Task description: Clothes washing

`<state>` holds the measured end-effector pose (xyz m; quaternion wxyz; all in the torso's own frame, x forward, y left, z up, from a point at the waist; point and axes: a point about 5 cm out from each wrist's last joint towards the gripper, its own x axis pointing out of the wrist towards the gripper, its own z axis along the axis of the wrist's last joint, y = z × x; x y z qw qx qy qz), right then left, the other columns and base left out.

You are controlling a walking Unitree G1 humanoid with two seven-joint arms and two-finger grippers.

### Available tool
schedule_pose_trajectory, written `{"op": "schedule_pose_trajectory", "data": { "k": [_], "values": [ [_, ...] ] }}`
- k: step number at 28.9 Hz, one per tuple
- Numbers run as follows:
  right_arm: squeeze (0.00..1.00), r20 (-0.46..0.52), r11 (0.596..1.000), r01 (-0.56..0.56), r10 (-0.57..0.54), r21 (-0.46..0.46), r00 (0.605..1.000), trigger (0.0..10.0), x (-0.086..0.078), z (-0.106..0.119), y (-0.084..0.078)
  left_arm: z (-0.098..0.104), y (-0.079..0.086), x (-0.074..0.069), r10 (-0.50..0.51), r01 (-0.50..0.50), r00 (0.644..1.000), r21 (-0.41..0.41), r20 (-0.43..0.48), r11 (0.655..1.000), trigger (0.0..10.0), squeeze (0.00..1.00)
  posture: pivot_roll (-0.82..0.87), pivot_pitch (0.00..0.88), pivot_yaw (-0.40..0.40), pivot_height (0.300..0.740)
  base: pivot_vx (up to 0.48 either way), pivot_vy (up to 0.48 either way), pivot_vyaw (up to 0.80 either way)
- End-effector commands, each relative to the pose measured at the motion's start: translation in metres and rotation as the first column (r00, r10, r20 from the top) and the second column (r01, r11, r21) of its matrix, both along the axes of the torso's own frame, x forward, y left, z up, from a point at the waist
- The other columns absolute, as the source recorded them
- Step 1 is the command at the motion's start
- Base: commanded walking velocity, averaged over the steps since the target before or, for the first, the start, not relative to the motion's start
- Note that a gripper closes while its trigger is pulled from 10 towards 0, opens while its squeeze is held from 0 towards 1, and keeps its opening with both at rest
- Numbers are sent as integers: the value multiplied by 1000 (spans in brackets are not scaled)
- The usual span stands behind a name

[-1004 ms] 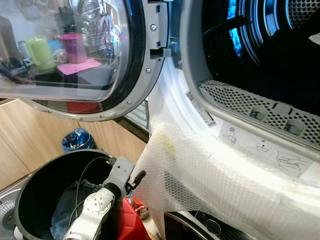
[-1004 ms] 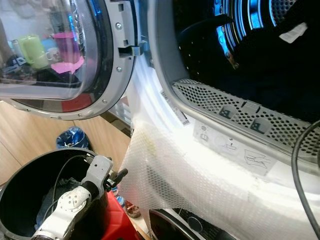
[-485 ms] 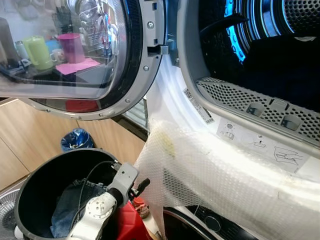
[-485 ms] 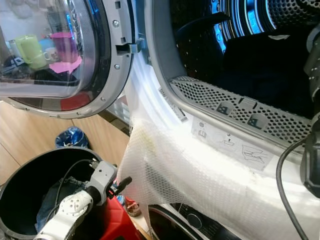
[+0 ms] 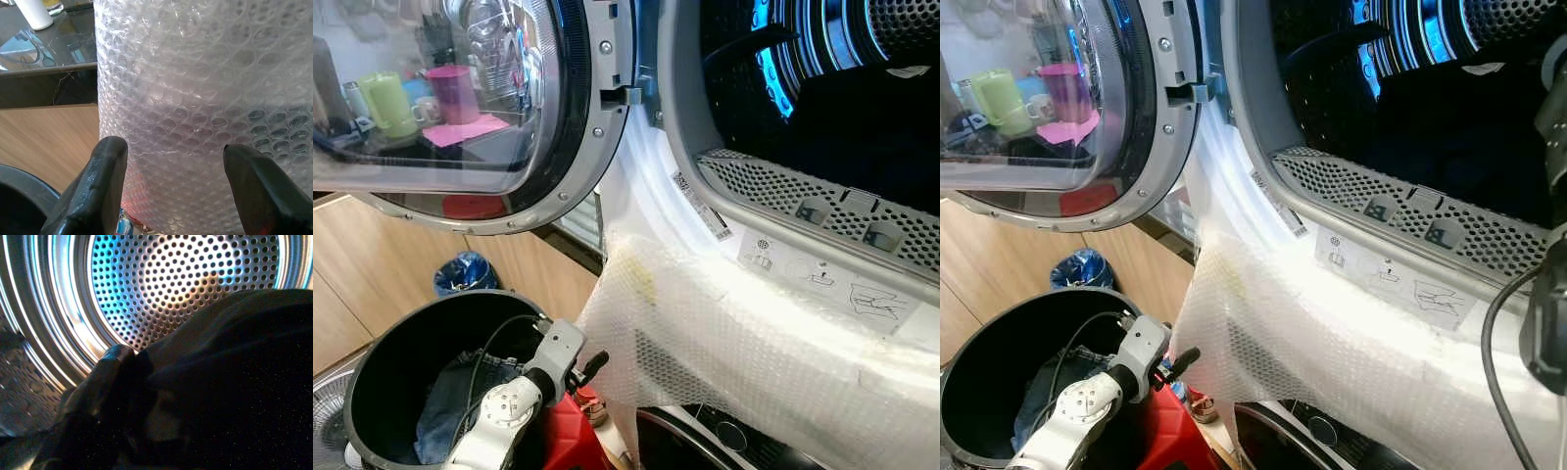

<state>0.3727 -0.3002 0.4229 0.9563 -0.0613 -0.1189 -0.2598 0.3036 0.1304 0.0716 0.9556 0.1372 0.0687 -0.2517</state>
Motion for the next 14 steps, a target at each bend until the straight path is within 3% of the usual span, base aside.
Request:
{"op": "schedule_pose_trajectory", "data": {
  "k": [1,6,9,10,14],
  "values": [
    [1000,15,1000,23,-23,-14,1000,10000,-8,4,-4,-1,-1,-2,-18,18,1000,17,-12,1000,10000,0,43,56,27,740,0,0,0],
    [1000,-15,998,39,-40,-46,999,10000,-24,-13,-5,0,-1,-2,-16,16,1000,13,-11,1000,10000,0,45,58,27,740,0,0,0],
    [1000,1,997,66,-66,-47,998,10000,-43,-18,-8,0,-1,-2,-20,21,1000,15,-14,1000,10000,0,43,59,30,740,0,0,0],
    [1000,18,996,70,-69,-48,997,10000,-58,-18,-6,-1,0,-2,-23,23,1000,15,-16,1000,10000,0,41,57,32,740,0,0,0],
    [1000,27,999,26,-25,-44,999,10000,-76,-21,11,0,-1,-2,-33,34,999,15,-23,999,10000,0,37,54,39,740,0,0,0]
  ]
}}
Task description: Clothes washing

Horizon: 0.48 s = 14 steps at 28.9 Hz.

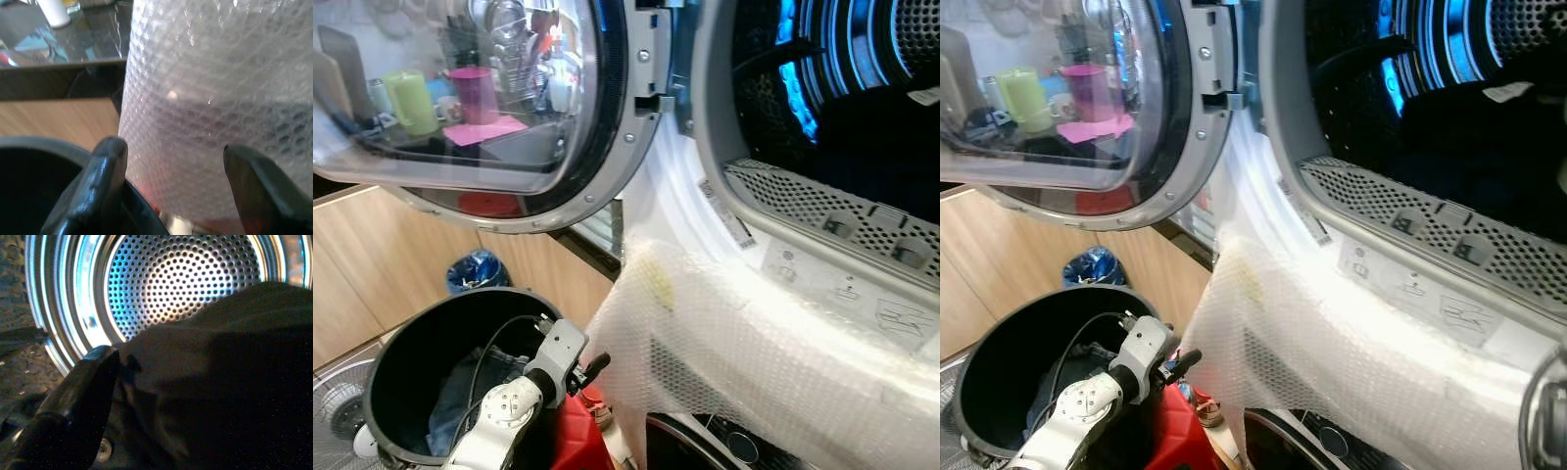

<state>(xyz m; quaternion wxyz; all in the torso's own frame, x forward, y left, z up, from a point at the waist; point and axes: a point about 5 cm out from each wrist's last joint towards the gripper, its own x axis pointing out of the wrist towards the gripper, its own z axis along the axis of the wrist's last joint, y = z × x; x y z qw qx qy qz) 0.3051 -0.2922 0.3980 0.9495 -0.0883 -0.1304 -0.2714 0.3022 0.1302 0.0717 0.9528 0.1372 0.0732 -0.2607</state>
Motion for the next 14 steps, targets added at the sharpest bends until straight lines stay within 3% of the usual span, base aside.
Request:
{"op": "schedule_pose_trajectory", "data": {
  "k": [1,4,5,6,7,12,14],
  "values": [
    [1000,16,1000,-9,9,10,1000,10000,-10,4,5,0,-1,0,-18,18,1000,12,-12,1000,10000,0,35,54,40,740,0,0,0],
    [1000,22,1000,-25,24,7,999,10000,-15,7,13,-1,-4,0,-29,29,999,12,-15,999,10000,0,31,52,42,740,0,0,0],
    [333,18,999,-33,33,-1,999,10000,-18,8,17,-1,-5,-1,-39,40,999,12,-17,999,10000,0,32,51,41,740,0,0,0],
    [333,16,999,-33,33,-1,999,10000,-19,8,18,-1,-6,-1,-42,42,999,13,-18,999,10000,0,32,51,41,740,0,0,0],
    [0,17,1000,-26,26,-11,1000,10000,-21,10,18,-1,-6,-1,-44,44,999,11,-19,999,10000,0,30,52,40,740,0,0,0],
    [0,-8,999,-11,11,-43,1000,10000,-31,11,18,-1,-7,-2,-47,48,999,10,-24,999,10000,0,43,53,30,740,0,0,0],
    [0,17,998,38,-37,-44,999,10000,-41,14,10,-2,-6,-2,-44,44,999,12,-25,999,10000,0,40,57,31,740,0,0,0]
  ]
}}
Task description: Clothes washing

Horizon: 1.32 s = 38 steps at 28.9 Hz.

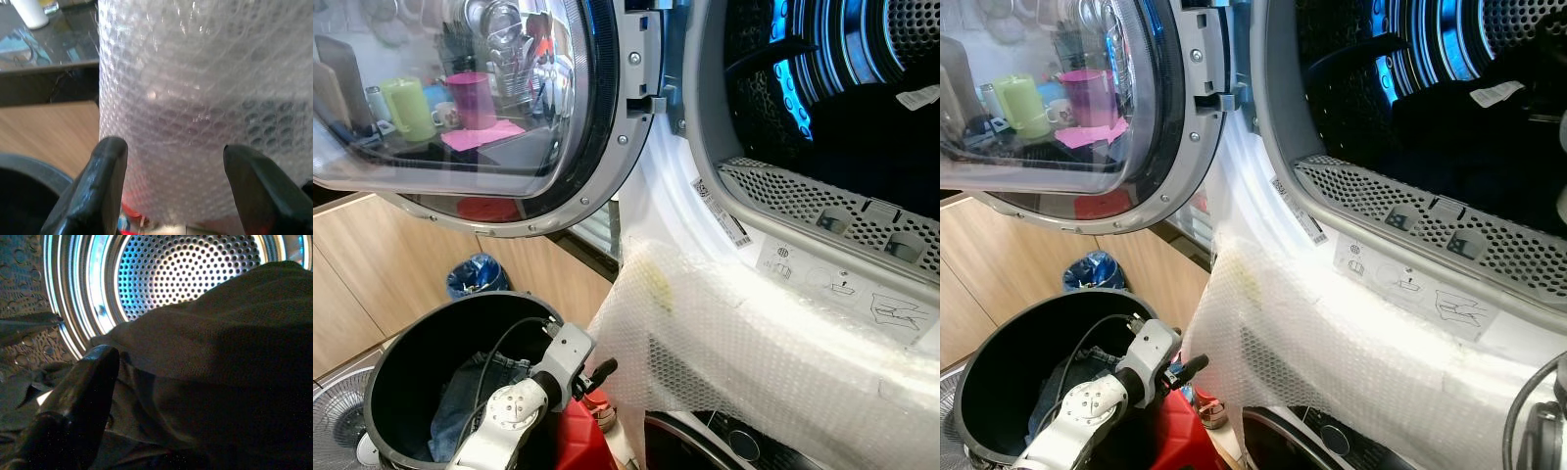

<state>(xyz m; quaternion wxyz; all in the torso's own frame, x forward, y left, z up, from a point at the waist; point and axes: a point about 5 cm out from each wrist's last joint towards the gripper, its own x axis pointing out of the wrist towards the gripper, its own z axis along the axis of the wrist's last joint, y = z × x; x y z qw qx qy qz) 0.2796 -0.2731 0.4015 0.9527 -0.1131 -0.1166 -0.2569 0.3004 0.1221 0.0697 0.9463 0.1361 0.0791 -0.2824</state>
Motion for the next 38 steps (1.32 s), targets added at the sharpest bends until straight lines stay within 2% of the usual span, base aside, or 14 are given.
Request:
{"op": "schedule_pose_trajectory", "data": {
  "k": [1,2,3,7,10,11,13,15,17,20,21,26,29,38],
  "values": [
    [0,74,998,67,-67,4,995,10000,-18,12,-12,0,3,0,-1,1,1000,14,-6,1000,10000,0,40,57,31,740,0,0,0],
    [243,101,997,77,-77,3,992,10000,-21,15,-13,0,3,0,-1,1,1000,14,-6,1000,10000,0,40,57,31,740,0,0,0],
    [1000,137,997,79,-79,6,987,10000,-23,19,-14,0,3,0,-1,1,1000,14,-6,1000,10000,0,40,57,31,740,0,0,0],
    [1000,337,999,-45,51,-24,940,10000,-22,47,2,3,2,2,5,-5,1000,7,8,1000,10000,0,36,57,31,740,0,0,0],
    [1000,376,996,-64,85,-69,923,10000,-23,54,12,4,3,3,11,-11,1000,5,14,1000,10000,0,46,59,28,740,0,0,0],
    [1000,353,994,-62,92,-94,931,10000,-21,51,15,4,3,3,14,-14,1000,5,13,1000,10000,0,46,59,28,740,0,0,0],
    [937,114,992,-48,61,-115,992,10000,-7,22,15,2,4,2,11,-11,1000,12,4,1000,10000,0,42,63,30,740,0,0,0],
    [914,-12,987,-83,82,-139,997,10000,1,-1,17,0,3,0,-2,2,1000,16,-7,1000,10000,0,35,62,31,740,0,0,0],
    [890,100,984,-98,114,-150,988,10000,-5,12,22,0,1,0,-8,8,1000,13,-9,1000,10000,0,38,61,33,740,0,0,0],
    [890,126,983,-102,121,-150,985,10000,-7,17,23,1,1,1,-8,8,1000,12,-8,1000,10000,0,38,61,33,740,0,0,0],
    [0,135,982,-115,136,-151,981,10000,-8,20,25,1,1,1,-8,8,1000,12,-8,1000,10000,0,38,61,33,740,0,0,0],
    [0,116,981,-181,188,-67,975,10000,-10,17,33,1,0,1,-14,14,1000,12,-12,1000,10000,0,38,61,33,740,0,0,0],
    [0,-6,976,-217,217,22,976,10000,-13,-8,36,-2,-1,-1,-20,21,1000,15,-23,1000,10000,0,33,60,25,740,0,0,0],
    [0,-128,950,-260,284,173,950,10000,-23,-46,53,-4,-3,-3,-29,29,999,14,-31,999,10000,0,19,59,17,740,0,0,0]
  ]
}}
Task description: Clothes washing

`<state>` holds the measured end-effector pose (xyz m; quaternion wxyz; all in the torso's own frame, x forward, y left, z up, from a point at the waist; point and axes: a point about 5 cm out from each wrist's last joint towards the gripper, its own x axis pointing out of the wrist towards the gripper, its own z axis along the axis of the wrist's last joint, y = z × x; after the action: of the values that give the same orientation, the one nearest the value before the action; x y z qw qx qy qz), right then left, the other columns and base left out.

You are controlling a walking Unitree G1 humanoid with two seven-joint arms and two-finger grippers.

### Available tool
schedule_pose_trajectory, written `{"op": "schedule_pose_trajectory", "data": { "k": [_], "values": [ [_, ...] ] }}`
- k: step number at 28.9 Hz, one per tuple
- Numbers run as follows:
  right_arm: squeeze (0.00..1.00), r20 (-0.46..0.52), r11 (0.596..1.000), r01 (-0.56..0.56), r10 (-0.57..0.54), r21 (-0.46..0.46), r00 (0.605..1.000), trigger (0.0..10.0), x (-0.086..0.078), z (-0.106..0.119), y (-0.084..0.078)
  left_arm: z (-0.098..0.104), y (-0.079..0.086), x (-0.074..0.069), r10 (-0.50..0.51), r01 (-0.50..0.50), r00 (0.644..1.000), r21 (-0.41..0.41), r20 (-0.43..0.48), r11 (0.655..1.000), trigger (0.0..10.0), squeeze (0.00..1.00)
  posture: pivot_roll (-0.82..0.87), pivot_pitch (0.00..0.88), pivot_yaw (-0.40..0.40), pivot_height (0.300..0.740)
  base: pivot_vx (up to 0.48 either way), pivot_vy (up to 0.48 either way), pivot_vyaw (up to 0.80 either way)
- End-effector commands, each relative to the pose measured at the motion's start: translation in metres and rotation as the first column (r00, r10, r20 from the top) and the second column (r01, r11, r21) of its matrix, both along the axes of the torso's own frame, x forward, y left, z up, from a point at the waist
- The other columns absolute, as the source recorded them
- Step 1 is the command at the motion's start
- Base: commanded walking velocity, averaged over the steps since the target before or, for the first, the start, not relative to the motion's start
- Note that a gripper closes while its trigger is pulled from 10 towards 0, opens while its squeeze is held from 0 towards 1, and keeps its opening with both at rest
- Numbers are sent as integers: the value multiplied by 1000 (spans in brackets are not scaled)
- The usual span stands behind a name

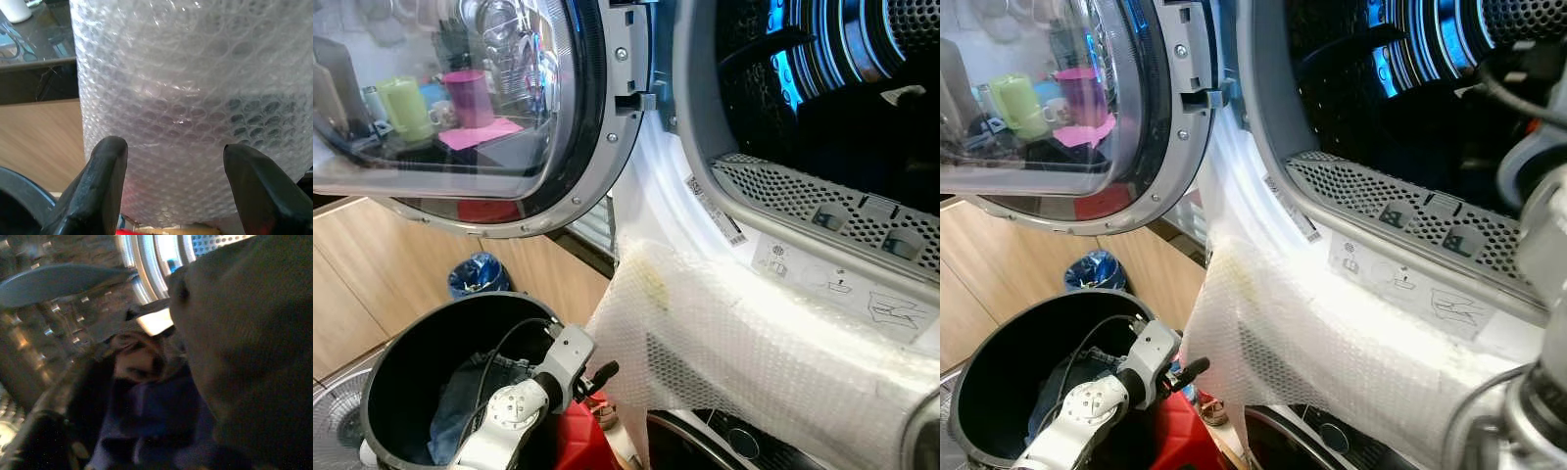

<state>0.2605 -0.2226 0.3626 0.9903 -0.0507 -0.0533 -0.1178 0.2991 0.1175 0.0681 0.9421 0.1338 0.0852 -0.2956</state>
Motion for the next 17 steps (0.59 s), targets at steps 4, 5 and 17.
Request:
{"op": "schedule_pose_trajectory", "data": {
  "k": [4,5,17],
  "values": [
    [0,-140,975,214,-204,59,969,10000,-10,-41,-3,-3,-3,-2,-16,16,1000,12,-16,1000,10000,0,16,45,6,740,0,0,0],
    [0,-148,973,223,-211,67,966,10000,-12,-45,-5,-3,-4,-2,-17,17,1000,12,-16,1000,10000,0,20,43,4,740,0,0,0],
    [0,-140,974,-187,169,-128,976,10000,-49,-47,3,-5,-1,-2,-21,21,999,18,-24,1000,10000,0,8,39,0,740,0,0,0]
  ]
}}
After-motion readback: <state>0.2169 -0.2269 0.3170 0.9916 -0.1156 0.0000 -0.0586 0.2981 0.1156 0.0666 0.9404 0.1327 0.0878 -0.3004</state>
